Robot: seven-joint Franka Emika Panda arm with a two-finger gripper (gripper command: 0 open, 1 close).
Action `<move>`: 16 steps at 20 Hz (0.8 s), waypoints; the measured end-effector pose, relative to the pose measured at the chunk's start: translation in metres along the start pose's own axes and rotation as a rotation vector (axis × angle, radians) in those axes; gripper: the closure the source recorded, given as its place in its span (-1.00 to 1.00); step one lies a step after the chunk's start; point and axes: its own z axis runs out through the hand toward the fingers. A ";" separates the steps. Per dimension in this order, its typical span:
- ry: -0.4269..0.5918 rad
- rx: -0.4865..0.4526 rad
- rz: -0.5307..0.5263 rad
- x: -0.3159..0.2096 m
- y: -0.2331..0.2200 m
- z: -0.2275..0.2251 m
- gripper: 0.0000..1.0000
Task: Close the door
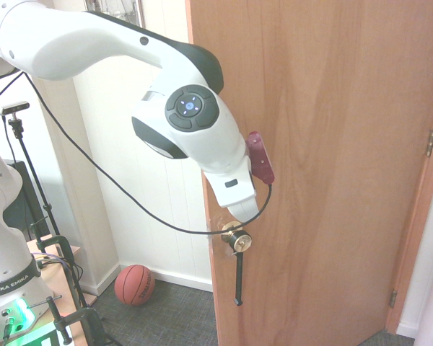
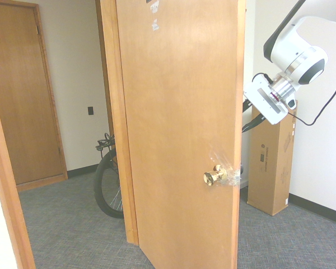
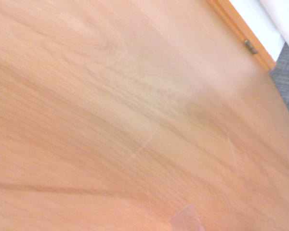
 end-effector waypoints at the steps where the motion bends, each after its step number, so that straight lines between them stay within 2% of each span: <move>1: -0.006 0.002 -0.004 -0.001 -0.002 0.005 1.00; 9: -0.016 0.024 -0.046 -0.010 -0.009 -0.001 1.00; 16: -0.075 0.050 -0.064 -0.033 -0.010 0.001 1.00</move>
